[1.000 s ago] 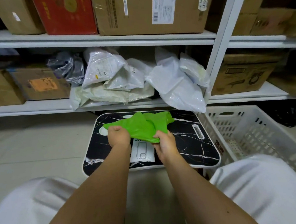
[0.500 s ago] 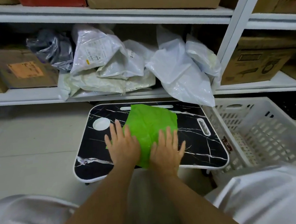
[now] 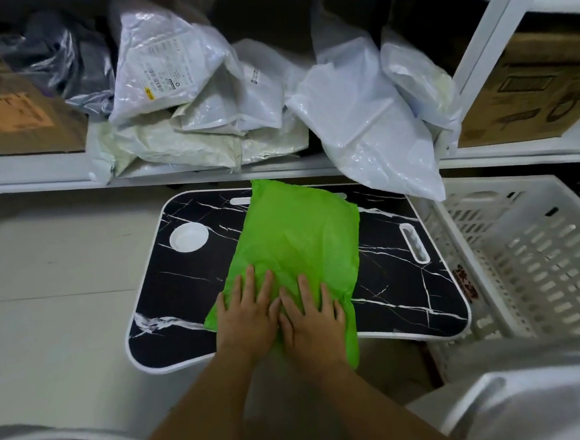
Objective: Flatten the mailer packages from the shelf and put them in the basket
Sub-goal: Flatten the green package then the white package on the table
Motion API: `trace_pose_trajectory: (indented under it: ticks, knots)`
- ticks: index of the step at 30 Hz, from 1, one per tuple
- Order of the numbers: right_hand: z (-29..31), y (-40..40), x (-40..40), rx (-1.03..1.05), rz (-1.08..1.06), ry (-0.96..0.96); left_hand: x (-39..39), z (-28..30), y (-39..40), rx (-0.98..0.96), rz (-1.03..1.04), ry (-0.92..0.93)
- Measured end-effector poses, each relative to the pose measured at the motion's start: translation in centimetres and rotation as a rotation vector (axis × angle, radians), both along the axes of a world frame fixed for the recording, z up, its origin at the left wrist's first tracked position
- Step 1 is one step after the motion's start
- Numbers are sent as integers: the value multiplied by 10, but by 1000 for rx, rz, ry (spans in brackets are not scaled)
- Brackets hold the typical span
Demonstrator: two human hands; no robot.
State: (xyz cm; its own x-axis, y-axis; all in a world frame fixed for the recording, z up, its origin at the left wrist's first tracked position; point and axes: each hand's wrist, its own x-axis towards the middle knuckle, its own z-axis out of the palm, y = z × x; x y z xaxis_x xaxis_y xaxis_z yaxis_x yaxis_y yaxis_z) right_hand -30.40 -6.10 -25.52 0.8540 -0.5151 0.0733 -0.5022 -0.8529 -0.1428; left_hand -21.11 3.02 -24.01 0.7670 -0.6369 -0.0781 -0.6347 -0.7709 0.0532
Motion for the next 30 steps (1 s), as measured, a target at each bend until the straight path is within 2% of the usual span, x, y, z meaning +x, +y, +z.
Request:
trace_pose_trajectory:
  ticks: [4,8,11,13,18,22,24,27,30]
  knots:
    - [23,-11,21,-103,-67,-107,8,20,-14,-102,43,-47]
    - [51,-42,55,-61,-37,-69,40,33,-49,-121,-64,-148]
    - [42,-57,63,89,42,100,52,24,-64,-138,-169,89]
    - [29,-62,61,168,50,169,54,15,-64,-71,-175,106]
    - [23,-63,60,204,57,118,54,6,-60,-49,-140,123]
    - [27,-68,68,184,12,73,55,8,-67,-132,-74,59]
    - [30,-72,78,40,-15,-72,59,18,-78,-165,-32,-14]
    - [38,-91,99,-118,-116,-136,75,38,-103,-129,-14,-113]
    - [37,-111,111,-4,-83,-67,93,36,-119,-93,-87,-145]
